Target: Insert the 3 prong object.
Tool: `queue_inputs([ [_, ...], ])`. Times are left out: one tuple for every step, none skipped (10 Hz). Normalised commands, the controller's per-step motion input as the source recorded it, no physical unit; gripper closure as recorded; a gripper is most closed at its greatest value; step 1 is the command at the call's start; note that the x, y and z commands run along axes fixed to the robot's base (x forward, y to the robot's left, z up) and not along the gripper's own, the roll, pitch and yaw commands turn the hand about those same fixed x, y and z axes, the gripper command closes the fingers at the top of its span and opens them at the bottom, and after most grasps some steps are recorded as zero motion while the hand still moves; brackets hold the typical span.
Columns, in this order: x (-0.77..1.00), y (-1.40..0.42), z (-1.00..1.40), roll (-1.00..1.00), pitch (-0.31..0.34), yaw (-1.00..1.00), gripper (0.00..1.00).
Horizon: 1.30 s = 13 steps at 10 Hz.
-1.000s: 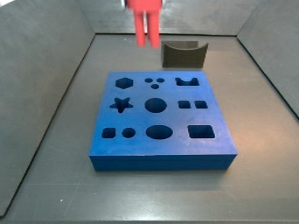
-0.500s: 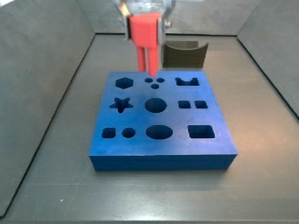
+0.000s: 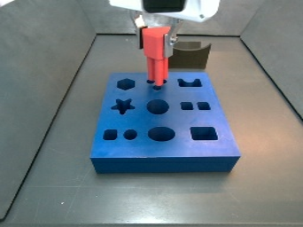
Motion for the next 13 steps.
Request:
queue_inputs([
  [0.08,0.0,-0.17,0.12,0.117,-0.7,1.0],
  [0.1,0.0,-0.24,0.01,0.023,-0.32,1.0],
  [0.0,0.0,-0.24,0.02,-0.009,0.0,1.0],
  [0.0,0.05,-0.28,0.08,-0.023,0.04,1.0],
  [0.0,0.02,-0.37,0.07,-0.041,0.19,1.0],
  [0.0,0.07,-0.35,0.08,-0.031,0.25,1.0],
  [0.0,0.06,-0.33,0.1,-0.016,0.2,1.0],
  [-0.06,0.0,-0.36,0.14,-0.003,0.19,1.0],
  [-0.02,0.0,-0.39,0.09,-0.026,0.19,1.0],
  [0.0,-0.02,-0.47,0.09,-0.034,0.09,1.0],
  [0.05,-0.07,-0.48,0.1,-0.019,0.01,1.0],
  [0.12,-0.09,-0.5,0.13,-0.004,0.0,1.0],
  [0.13,-0.09,-0.5,0.19,0.0,0.0,1.0],
])
